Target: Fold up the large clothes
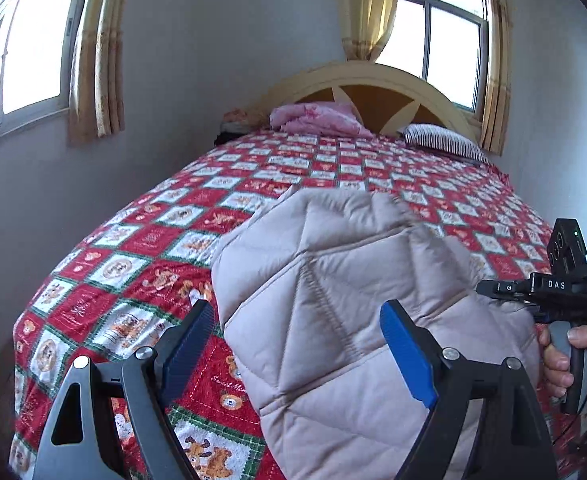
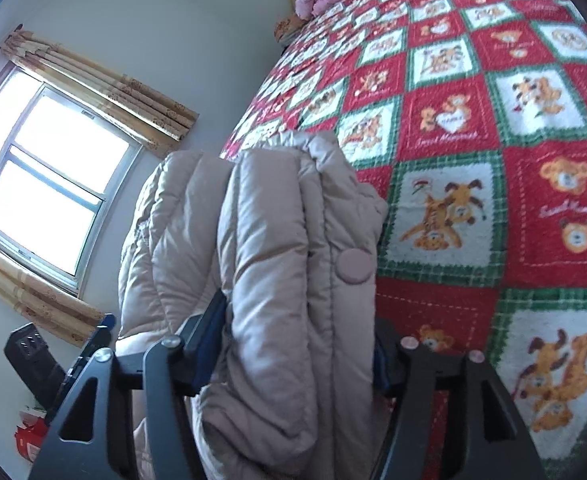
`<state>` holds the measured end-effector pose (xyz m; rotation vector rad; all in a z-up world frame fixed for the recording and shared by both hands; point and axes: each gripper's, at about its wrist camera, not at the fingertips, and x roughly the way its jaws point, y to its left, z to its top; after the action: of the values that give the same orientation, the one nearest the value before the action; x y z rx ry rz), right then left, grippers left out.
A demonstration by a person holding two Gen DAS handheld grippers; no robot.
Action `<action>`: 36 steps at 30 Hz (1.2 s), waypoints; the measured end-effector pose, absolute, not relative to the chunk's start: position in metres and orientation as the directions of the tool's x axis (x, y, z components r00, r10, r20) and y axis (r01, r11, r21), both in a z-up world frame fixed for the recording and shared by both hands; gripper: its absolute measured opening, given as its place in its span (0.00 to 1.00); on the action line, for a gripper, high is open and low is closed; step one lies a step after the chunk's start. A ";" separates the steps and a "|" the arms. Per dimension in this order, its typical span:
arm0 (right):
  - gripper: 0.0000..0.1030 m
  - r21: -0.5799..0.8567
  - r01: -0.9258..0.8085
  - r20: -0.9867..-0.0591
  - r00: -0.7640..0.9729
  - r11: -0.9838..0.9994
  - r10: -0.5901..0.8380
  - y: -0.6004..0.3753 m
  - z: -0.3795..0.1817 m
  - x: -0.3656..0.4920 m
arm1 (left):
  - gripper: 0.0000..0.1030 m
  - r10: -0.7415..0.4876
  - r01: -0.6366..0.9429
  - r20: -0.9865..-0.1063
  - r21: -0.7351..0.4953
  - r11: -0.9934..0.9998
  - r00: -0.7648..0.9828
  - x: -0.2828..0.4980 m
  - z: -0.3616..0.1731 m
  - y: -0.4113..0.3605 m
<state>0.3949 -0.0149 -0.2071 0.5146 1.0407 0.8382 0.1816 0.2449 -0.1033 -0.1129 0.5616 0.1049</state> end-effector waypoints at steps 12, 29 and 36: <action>0.74 0.557 -0.375 -0.553 0.498 0.741 0.668 -0.065 -0.139 0.333 | 0.83 0.067 -0.139 -0.472 -0.118 0.983 0.879 0.124 -0.075 0.215; 0.90 0.391 -0.518 -0.403 0.646 0.760 0.648 -0.061 -0.056 0.198 | 0.83 0.012 -0.075 -0.378 -0.154 0.985 0.926 0.079 -0.041 0.193; 0.93 0.355 -0.532 -0.375 0.672 0.768 0.639 -0.063 -0.044 0.180 | 0.83 0.019 -0.075 -0.376 -0.135 0.988 0.926 0.078 -0.042 0.190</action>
<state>0.1798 -0.0634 -0.0444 0.2240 0.5058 0.6655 0.0782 0.1895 -0.0421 -0.1481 0.3832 0.0479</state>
